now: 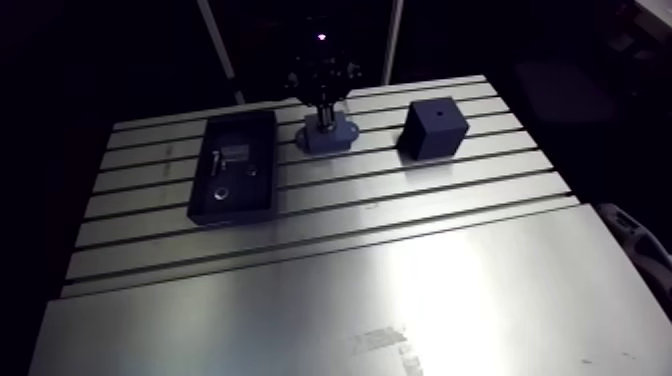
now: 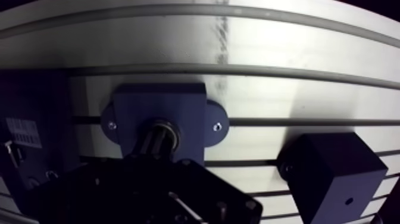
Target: Pick up the bearing and press it into the housing until flush.
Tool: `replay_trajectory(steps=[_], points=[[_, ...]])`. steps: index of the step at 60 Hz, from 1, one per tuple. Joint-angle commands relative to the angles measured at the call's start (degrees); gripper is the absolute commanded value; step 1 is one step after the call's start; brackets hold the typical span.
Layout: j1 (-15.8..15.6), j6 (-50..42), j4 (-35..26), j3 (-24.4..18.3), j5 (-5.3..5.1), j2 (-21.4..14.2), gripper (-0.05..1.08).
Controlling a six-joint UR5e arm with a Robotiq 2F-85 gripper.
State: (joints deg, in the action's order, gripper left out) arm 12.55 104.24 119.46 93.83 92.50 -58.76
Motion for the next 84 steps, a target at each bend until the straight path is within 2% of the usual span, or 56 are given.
replay_trajectory(steps=[1,84], points=[[0.02,0.13,0.12,-0.01,0.0,0.02,1.08],[0.11,0.22,0.21,0.69,0.0,0.11,1.08]])
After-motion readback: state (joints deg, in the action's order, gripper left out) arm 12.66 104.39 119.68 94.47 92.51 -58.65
